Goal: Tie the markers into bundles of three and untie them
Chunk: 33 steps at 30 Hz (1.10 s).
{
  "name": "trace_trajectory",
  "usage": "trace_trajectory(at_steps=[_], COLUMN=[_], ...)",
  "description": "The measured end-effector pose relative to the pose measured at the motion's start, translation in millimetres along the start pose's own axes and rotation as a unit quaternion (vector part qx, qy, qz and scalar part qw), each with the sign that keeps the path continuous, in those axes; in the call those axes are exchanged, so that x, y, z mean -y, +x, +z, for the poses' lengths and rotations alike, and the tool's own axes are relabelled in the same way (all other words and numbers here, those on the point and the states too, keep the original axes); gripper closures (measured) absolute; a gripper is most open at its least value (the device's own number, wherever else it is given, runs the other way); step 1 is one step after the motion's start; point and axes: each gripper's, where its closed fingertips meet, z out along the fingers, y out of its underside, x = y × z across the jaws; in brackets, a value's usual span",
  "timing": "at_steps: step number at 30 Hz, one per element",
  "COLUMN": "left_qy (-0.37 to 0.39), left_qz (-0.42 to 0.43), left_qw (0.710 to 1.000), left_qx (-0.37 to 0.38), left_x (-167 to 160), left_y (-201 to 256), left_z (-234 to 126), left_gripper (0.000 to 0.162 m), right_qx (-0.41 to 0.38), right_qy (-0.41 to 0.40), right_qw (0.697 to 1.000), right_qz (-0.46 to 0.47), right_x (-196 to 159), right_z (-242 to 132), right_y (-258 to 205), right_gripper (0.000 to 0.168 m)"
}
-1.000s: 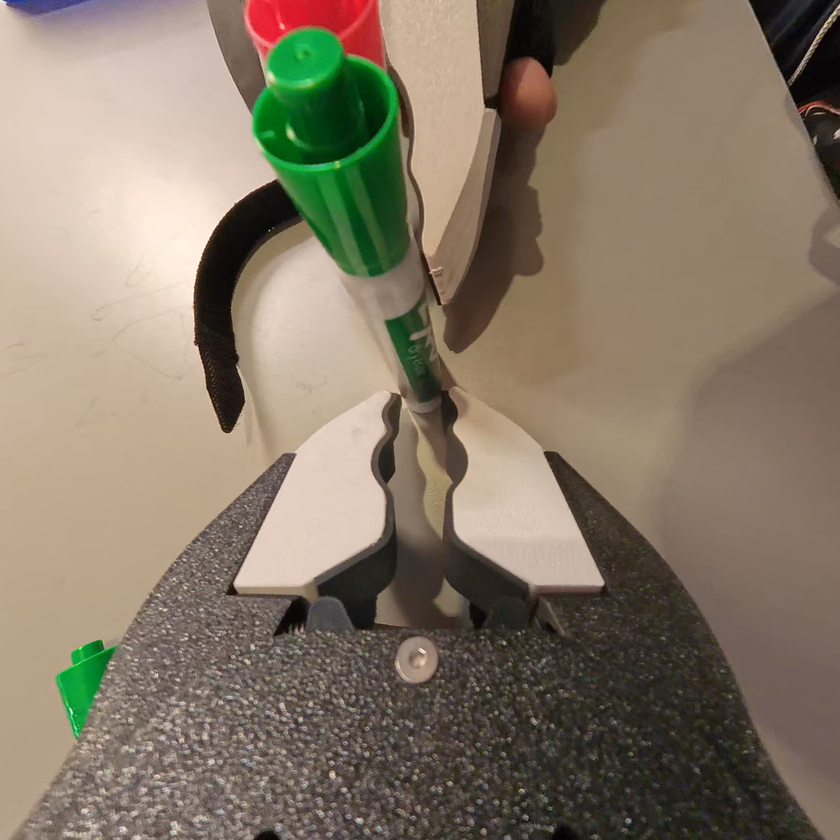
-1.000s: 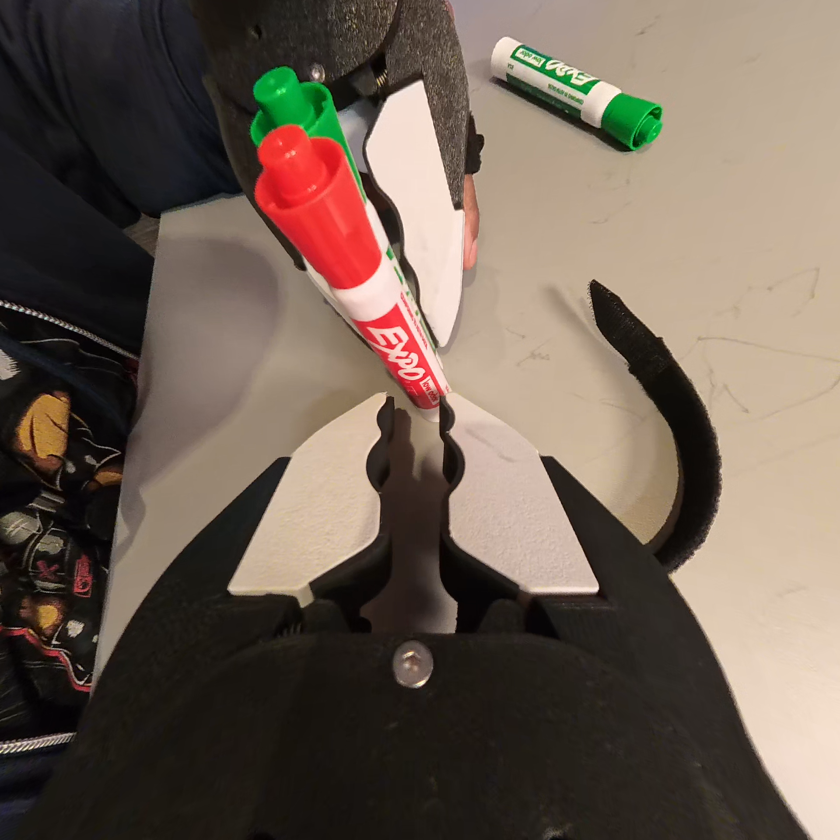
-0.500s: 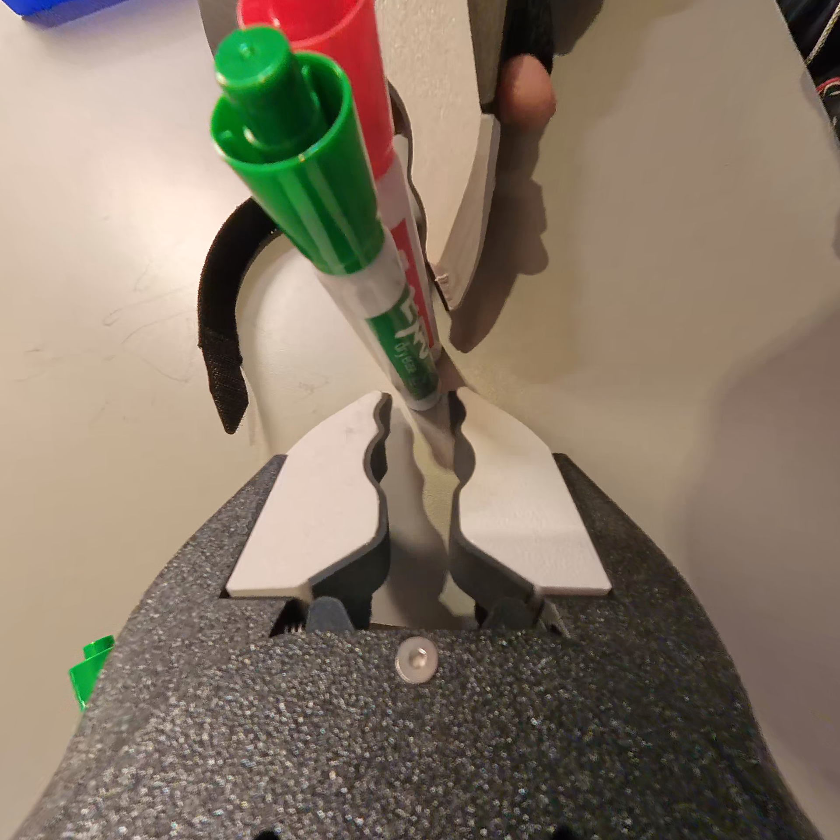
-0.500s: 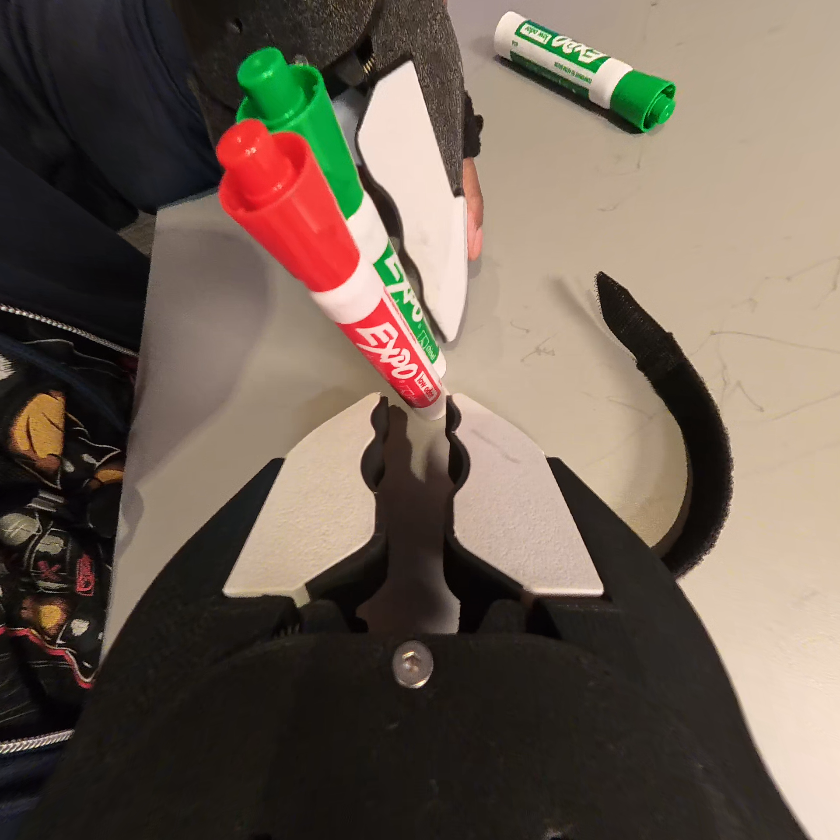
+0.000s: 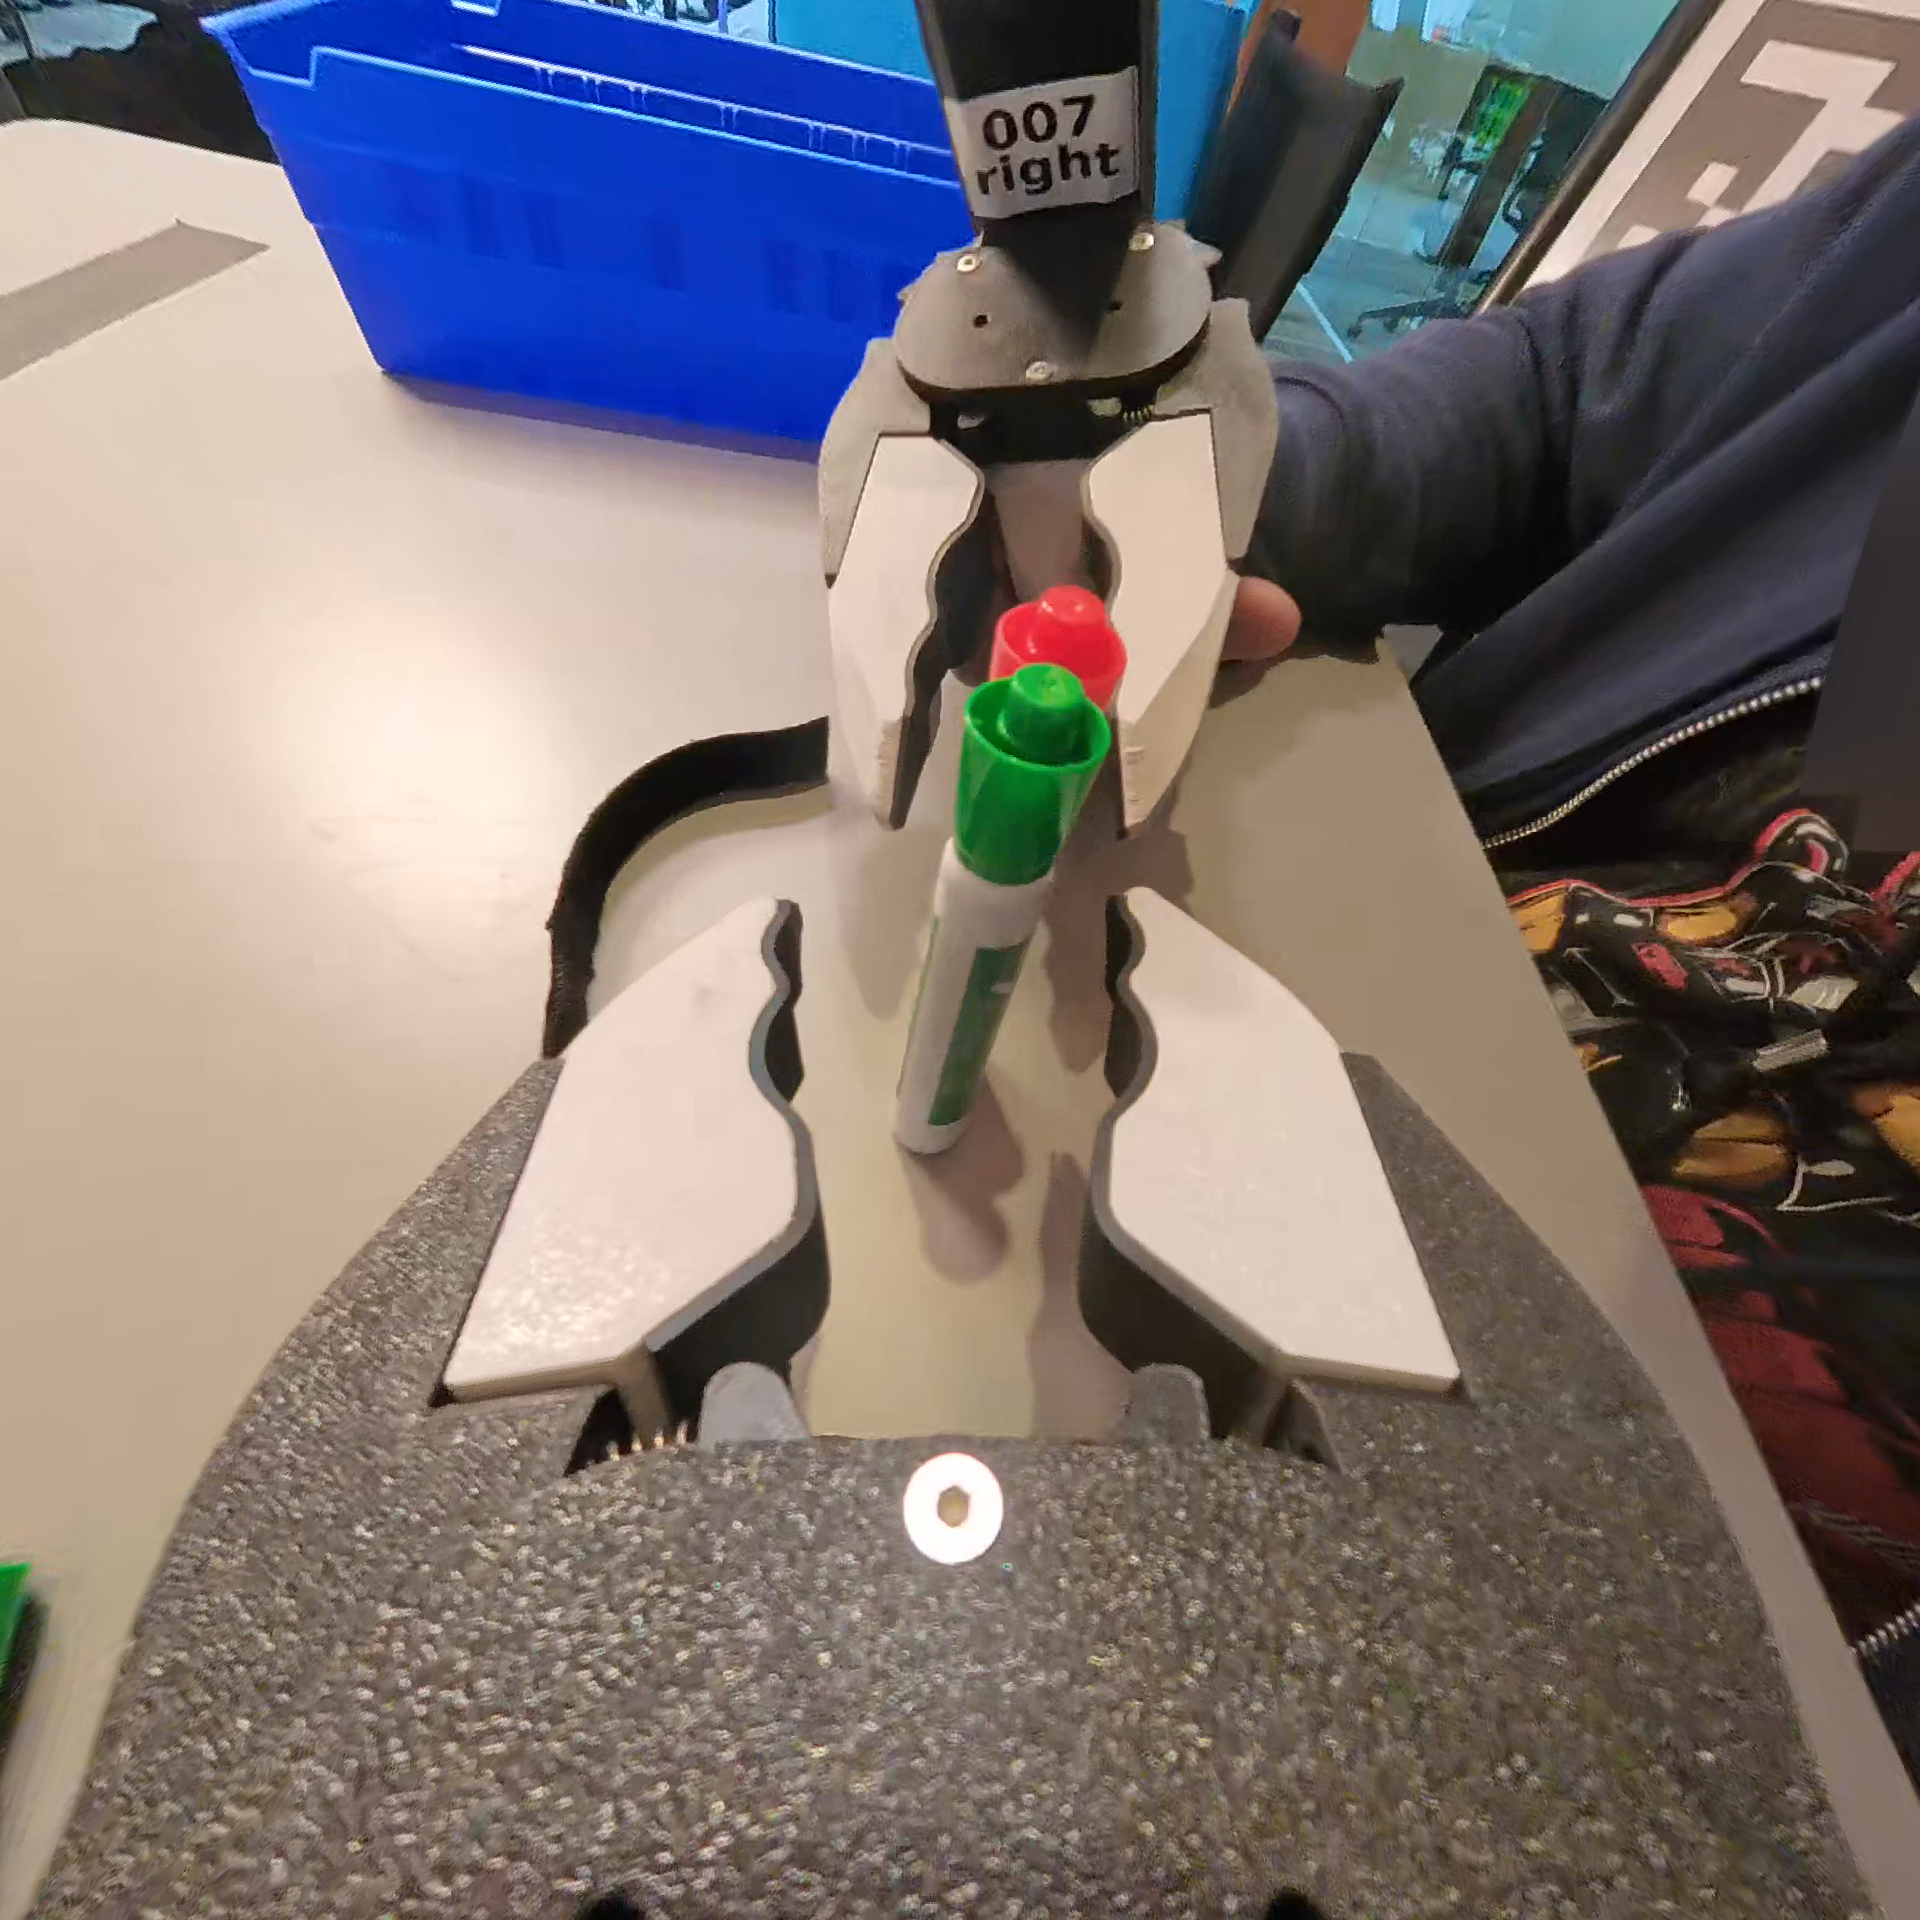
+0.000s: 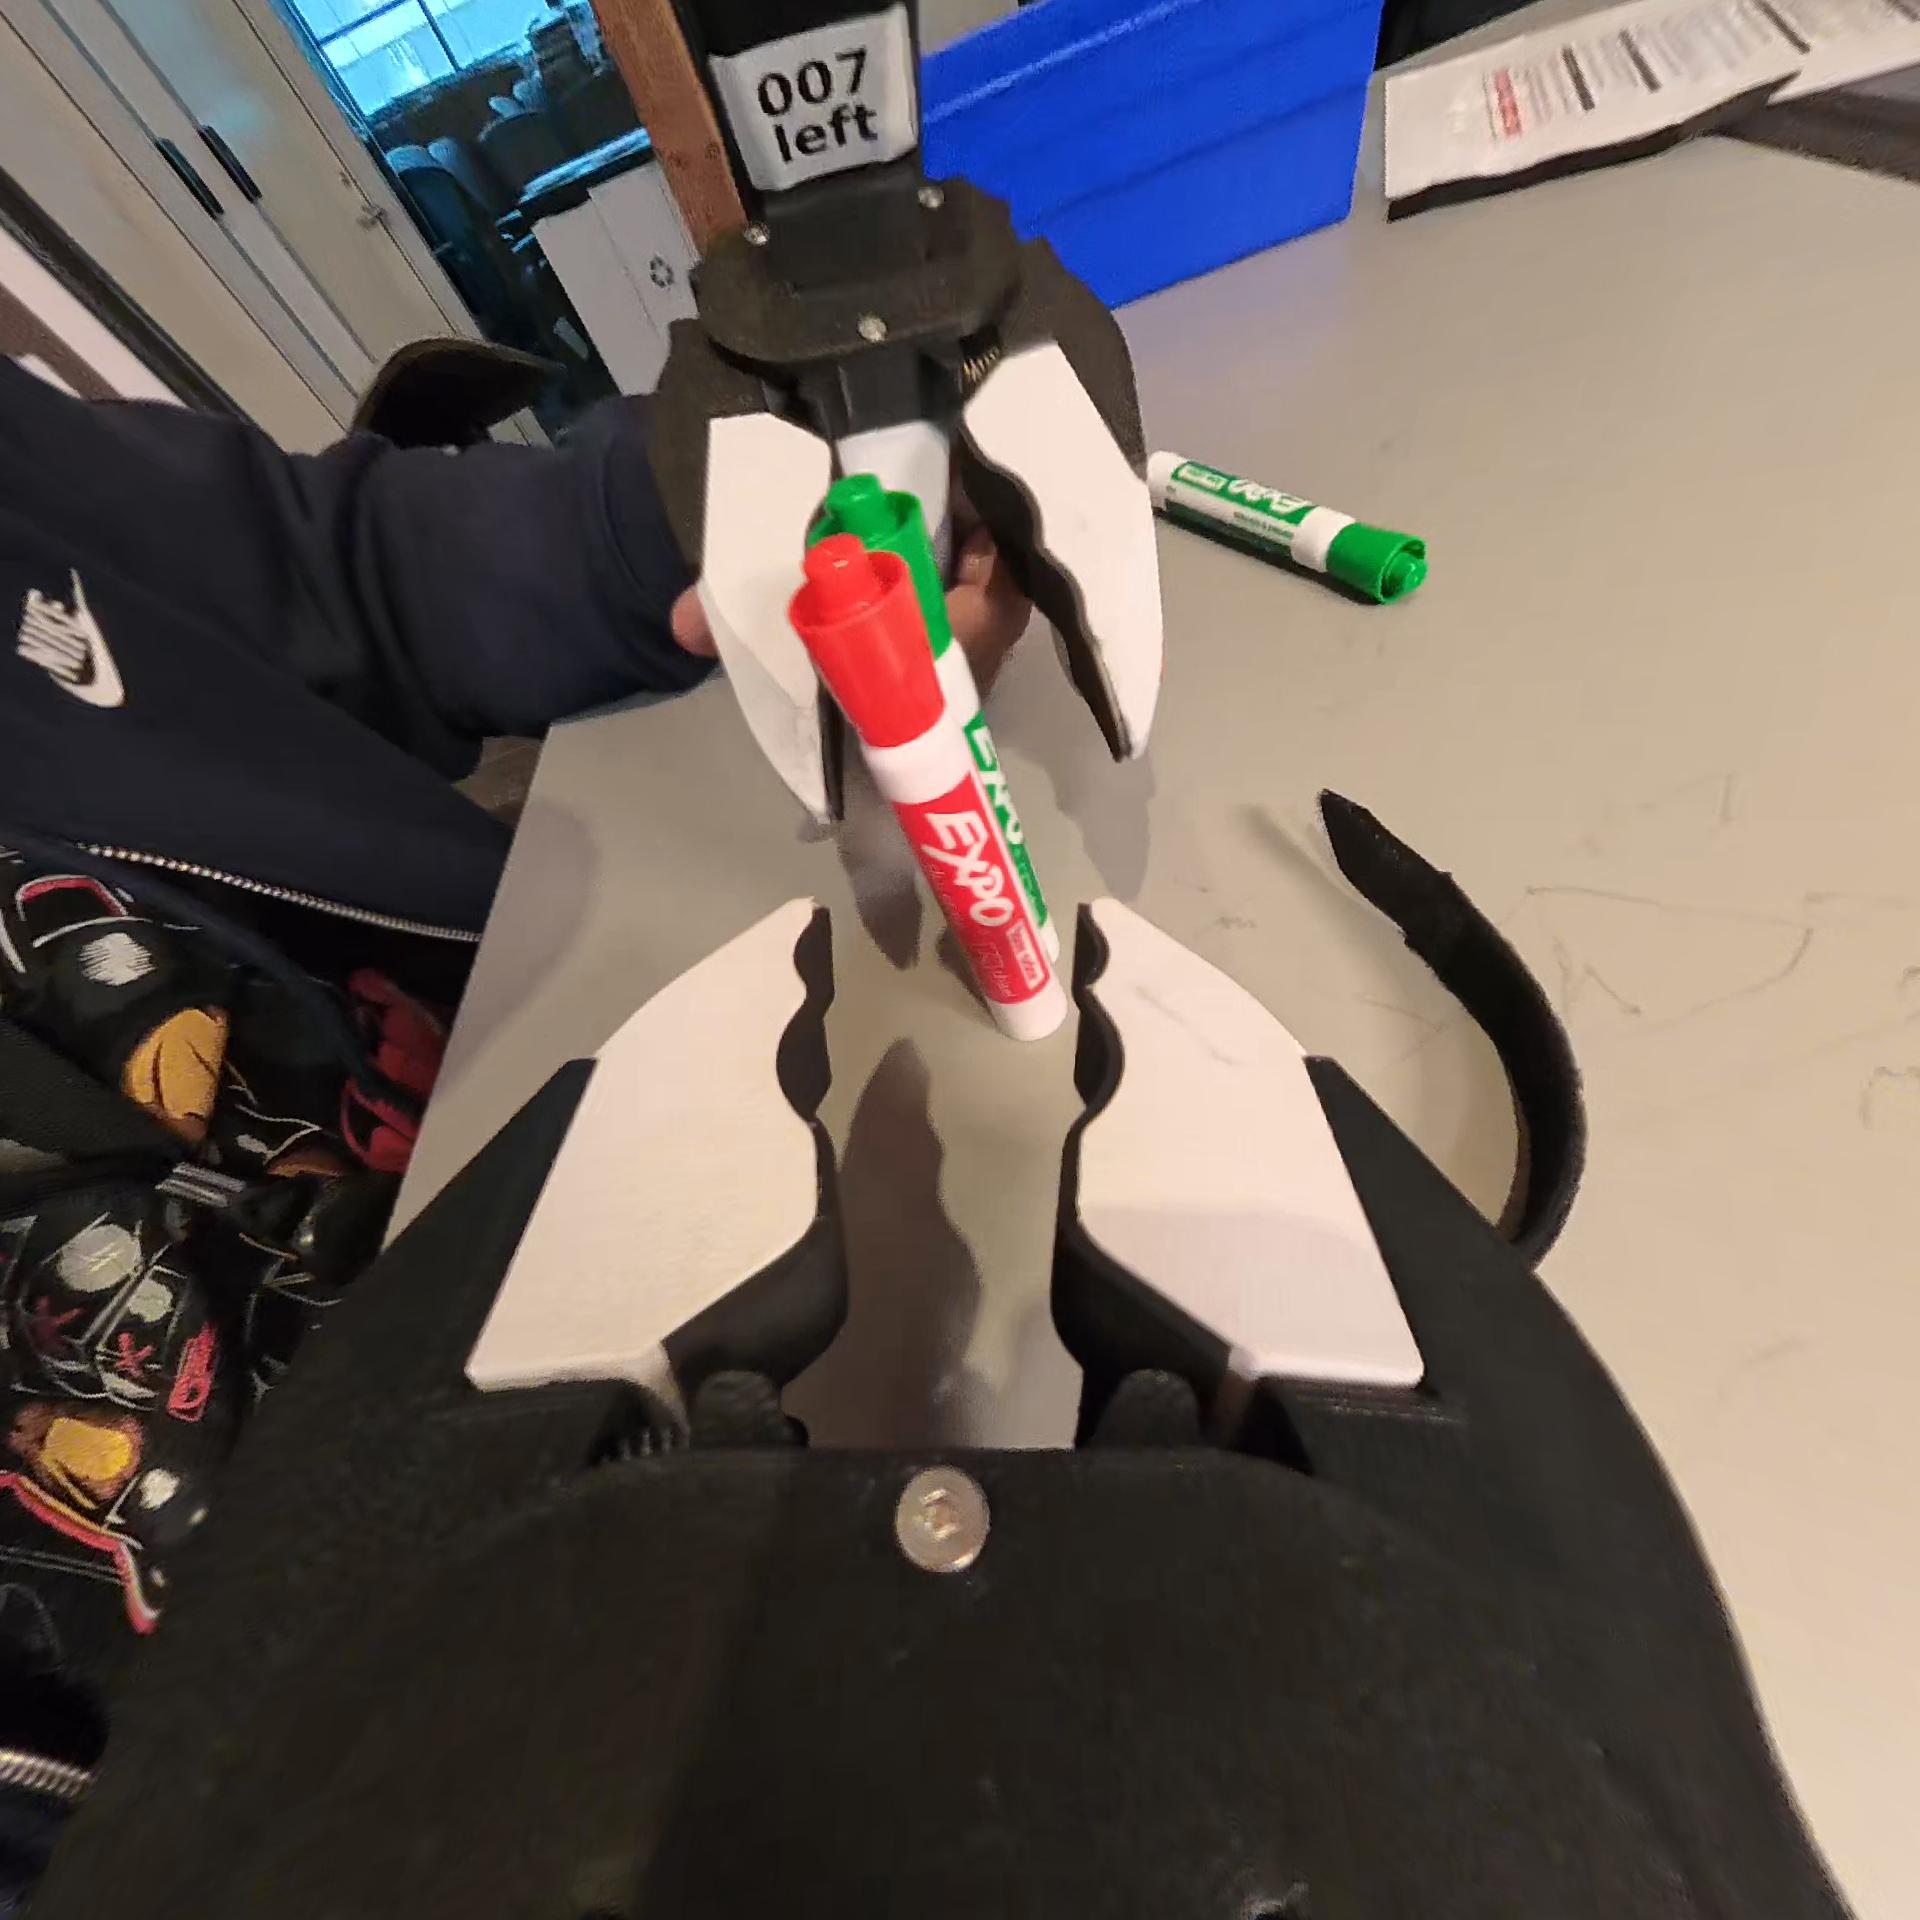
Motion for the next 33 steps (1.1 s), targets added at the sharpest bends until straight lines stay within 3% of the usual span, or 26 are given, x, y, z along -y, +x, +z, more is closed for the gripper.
trace_trajectory(at_steps=[14, 22, 27, 29, 33], left_qy=[-0.077, -0.063, -0.056, -0.054, -0.054], left_qz=[0.043, 0.029, 0.026, 0.023, 0.022], left_qw=[0.995, 0.997, 0.998, 0.998, 0.998], left_qx=[0.046, 0.033, 0.027, 0.021, 0.025], left_x=[-14.5, -9.2, -7.5, -7.0, -6.9], left_y=[1.9, 1.5, 2.3, 3.1, 2.3], left_z=[29.6, 30.0, 28.4, 28.0, 27.6], left_gripper=[0.112, 0.12, 0.129, 0.141, 0.143], right_qx=[0.005, 0.009, 0.007, 0.006, 0.0], right_qy=[0.031, 0.035, 0.03, 0.027, 0.021], right_qw=[0.997, 0.998, 0.998, 0.998, 0.998], right_qz=[-0.064, -0.054, -0.058, -0.059, -0.062], right_x=[7.2, 8.1, 6.9, 6.4, 4.7], right_z=[-2.2, -3.2, -3.2, -3.0, -3.0], right_y=[-17.9, -15.6, -15.0, -14.6, -13.3], right_gripper=[0.121, 0.12, 0.119, 0.118, 0.117])
